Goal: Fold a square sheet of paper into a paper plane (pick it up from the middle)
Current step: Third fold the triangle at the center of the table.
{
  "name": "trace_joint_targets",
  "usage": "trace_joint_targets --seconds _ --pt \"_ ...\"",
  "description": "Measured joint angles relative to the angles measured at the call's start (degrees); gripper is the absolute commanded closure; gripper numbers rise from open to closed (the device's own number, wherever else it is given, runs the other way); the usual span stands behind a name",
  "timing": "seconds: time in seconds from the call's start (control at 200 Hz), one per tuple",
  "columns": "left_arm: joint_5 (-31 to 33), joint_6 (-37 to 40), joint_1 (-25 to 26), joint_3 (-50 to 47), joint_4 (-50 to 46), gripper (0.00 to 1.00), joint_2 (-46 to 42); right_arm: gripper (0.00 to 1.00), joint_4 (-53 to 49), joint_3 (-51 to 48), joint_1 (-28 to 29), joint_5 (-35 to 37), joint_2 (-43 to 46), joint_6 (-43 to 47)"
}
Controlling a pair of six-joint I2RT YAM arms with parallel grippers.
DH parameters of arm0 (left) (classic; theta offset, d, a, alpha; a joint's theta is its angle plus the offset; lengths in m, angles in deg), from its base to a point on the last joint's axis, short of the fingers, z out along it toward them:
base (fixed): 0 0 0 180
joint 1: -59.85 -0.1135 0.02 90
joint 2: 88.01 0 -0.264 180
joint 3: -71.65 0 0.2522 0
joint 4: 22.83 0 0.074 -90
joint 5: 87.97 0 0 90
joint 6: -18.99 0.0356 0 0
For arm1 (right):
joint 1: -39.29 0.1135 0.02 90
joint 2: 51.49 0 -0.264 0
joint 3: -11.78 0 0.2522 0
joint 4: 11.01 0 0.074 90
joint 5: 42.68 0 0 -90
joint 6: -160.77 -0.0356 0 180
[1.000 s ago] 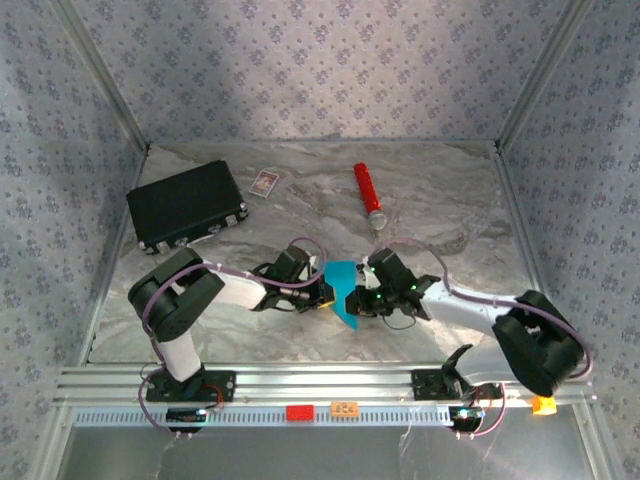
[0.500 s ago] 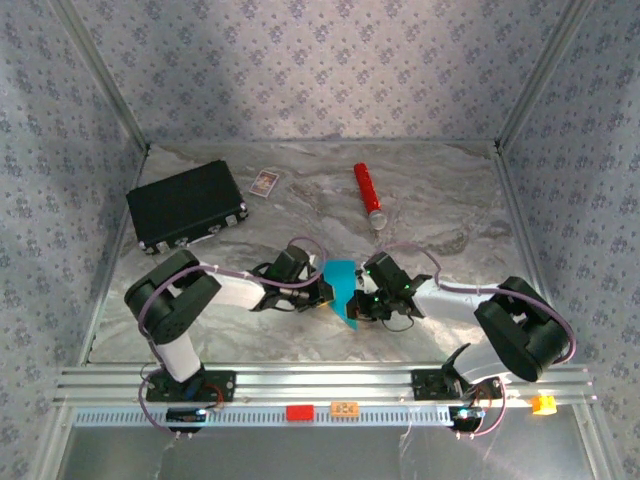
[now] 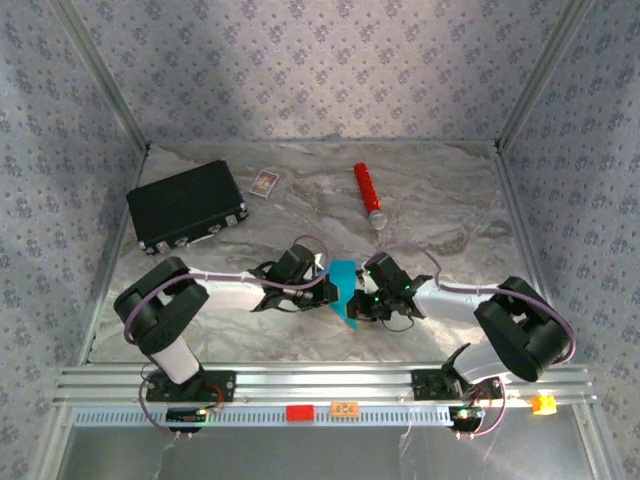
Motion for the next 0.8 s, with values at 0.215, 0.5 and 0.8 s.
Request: trace_joint_targets --seconds 0.215,0.5,0.8 --pt "-0.1 -1.1 0.0 0.0 0.6 1.0 3.8 0.97 0.6 -0.3 -0.1 -0.3 0.0 -0.2" --pt "-0.5 -1.1 -2.1 -0.3 0.6 1.0 3.7 0.98 1.7 -0.6 -0.4 0.2 0.0 -0.2" --pt "-0.9 -0.4 -6.4 -0.5 -0.6 1.0 3.1 0.98 2.3 -0.9 -0.8 0.3 0.0 -0.1"
